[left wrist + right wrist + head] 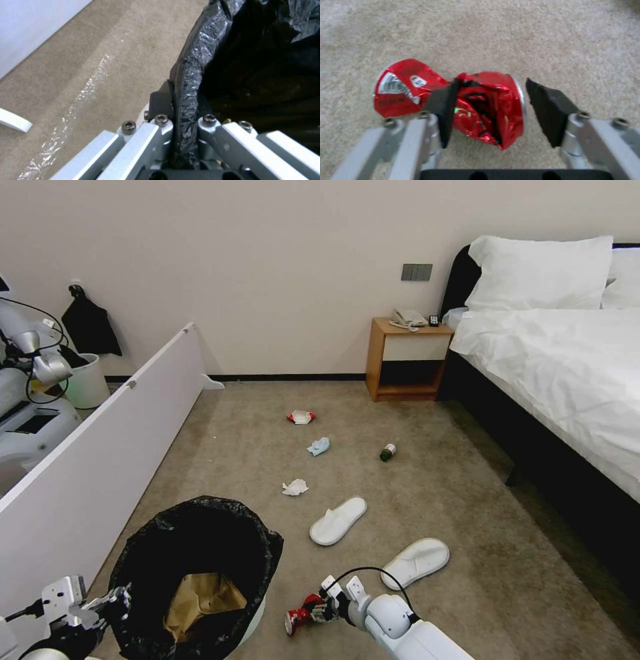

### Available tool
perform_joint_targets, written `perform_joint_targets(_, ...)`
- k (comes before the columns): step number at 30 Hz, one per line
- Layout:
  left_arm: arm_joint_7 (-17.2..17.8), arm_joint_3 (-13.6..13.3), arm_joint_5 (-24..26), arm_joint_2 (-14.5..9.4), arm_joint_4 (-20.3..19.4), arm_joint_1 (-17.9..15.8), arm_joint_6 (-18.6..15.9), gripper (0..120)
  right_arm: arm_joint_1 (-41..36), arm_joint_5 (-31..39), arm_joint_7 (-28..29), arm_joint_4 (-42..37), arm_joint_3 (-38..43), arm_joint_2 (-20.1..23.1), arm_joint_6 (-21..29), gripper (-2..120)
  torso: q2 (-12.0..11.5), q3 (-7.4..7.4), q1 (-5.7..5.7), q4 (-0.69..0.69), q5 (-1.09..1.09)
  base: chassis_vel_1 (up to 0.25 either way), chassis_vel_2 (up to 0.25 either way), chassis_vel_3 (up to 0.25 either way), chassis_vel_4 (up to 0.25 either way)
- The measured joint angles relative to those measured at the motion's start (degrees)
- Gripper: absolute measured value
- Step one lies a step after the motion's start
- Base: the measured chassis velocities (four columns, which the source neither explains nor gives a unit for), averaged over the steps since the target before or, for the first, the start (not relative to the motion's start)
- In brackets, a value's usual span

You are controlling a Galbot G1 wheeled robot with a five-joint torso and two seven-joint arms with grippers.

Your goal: Pick up the trash bin, then pick up the garbage from the floor and place it into the trash bin.

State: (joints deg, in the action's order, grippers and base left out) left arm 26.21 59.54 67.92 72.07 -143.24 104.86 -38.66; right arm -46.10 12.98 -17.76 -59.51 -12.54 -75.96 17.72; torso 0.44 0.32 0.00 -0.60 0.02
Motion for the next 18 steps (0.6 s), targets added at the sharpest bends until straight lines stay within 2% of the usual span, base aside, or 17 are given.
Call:
perform_joint_targets(1, 0.00, -0.05, -0.01, 0.00, 0.00, -0.05, 0.00, 2, -0.11, 0.16, 0.00, 0.00, -0.02, 0.00, -0.01, 43, 0.00, 0.00, 0.00, 0.00, 0.00, 0.000, 0.000, 0.000, 0.000)
perform_joint_targets(5, 0.00, -0.09, -0.03, 0.00, 0.00, -0.07, 0.00, 2, -0.28, 0.54, 0.01, -0.09, 0.00, 0.06, -0.01, 37, 0.01, 0.00, 0.00, -0.03, -0.02, 0.000, 0.000, 0.000, 0.000)
perform_joint_targets(7, 0.00, -0.07, -0.05, -0.06, 0.00, -0.08, 0.02, 2, -0.54, 0.92, 0.02, -0.33, 0.03, 0.18, 0.02, 30, 0.00, 0.00, 0.00, -0.03, -0.03, 0.000, 0.000, 0.000, 0.000)
perform_joint_targets(11, 0.00, -0.05, -0.04, -0.07, 0.00, -0.08, 0.02, 2, -0.68, 0.99, 0.04, -0.48, 0.02, 0.23, 0.07, 25, 0.00, 0.00, 0.00, -0.02, -0.03, 0.000, 0.000, 0.000, 0.000)
perform_joint_targets(12, -0.01, -0.05, -0.05, -0.07, 0.00, -0.10, 0.03, 2, -0.79, 1.04, 0.07, -0.61, -0.04, 0.24, 0.16, 20, 0.00, 0.00, 0.00, -0.02, -0.02, 0.000, 0.000, 0.000, 0.000)
perform_joint_targets(18, -0.01, -0.10, -0.05, -0.02, 0.00, -0.18, 0.04, 2, -0.84, 1.29, 0.20, -1.01, -0.14, 0.42, 0.33, 9, 0.00, 0.01, 0.00, -0.02, -0.03, 0.000, 0.000, 0.000, 0.000)
